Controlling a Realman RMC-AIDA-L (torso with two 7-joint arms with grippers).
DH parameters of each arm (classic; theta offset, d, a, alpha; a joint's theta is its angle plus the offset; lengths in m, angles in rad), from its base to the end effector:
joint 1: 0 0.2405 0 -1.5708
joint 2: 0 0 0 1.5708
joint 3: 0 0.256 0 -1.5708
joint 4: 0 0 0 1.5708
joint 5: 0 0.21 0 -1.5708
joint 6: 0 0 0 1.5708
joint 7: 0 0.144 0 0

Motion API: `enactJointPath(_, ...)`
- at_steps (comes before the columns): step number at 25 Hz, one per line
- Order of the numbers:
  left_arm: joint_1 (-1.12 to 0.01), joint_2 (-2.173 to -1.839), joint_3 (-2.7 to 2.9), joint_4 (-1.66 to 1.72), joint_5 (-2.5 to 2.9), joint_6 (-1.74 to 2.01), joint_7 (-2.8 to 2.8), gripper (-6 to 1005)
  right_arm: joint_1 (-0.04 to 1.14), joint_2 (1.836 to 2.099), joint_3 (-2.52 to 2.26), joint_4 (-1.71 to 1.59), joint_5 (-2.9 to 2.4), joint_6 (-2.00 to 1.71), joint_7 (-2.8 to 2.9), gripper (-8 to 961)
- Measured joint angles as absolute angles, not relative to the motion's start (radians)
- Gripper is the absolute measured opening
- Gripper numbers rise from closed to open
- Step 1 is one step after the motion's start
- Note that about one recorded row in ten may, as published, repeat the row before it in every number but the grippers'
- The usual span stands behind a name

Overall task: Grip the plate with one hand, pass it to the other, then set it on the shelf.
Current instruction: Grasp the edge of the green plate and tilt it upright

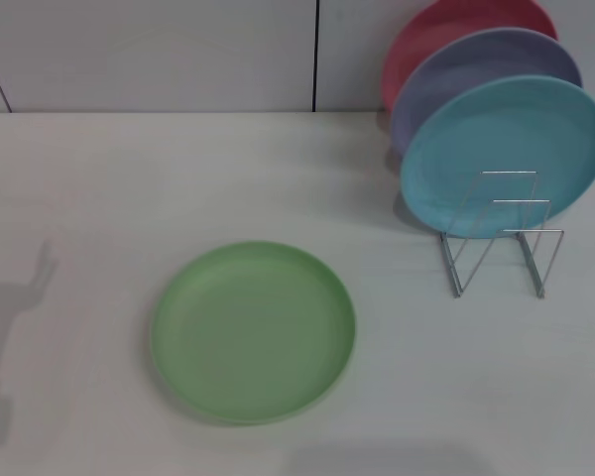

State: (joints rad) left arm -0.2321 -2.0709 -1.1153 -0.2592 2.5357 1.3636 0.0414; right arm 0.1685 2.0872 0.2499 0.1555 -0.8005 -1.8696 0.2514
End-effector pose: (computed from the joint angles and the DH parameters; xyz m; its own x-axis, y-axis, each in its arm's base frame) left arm -0.3452 0.2779 0.0172 0.7963 -0.2102 0.5672 0.5802 0.0003 -0.8145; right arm 0.4052 0.1488 0.1042 0.7073 0.5227 -0.4759 -0.6859 0.6702 -0.2833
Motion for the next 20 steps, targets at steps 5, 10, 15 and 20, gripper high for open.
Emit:
enactJointPath(5,-0.232,-2.071,-1.115,-0.259,2.536,1.364,0.041,859,0.166,2.088,0.241,0.162,-0.802,-1.873,0.252,778)
enactJointPath(10,-0.233,-2.071,-1.115,-0.259,2.536,1.366,0.041,857,0.174,2.088,0.238,0.169,-0.802,-1.871,0.252,809)
enactJointPath(15,-0.227,-2.071,-1.099,-0.259,2.544,1.397,0.044,855,0.175,2.088,0.238,0.184,-0.802,-1.894,0.252,815)
enactJointPath(20,-0.233,-2.063,-1.08,-0.285,2.548,1.361,0.059,853,0.178,2.087,0.205,0.202,-0.813,-1.921,0.261,815)
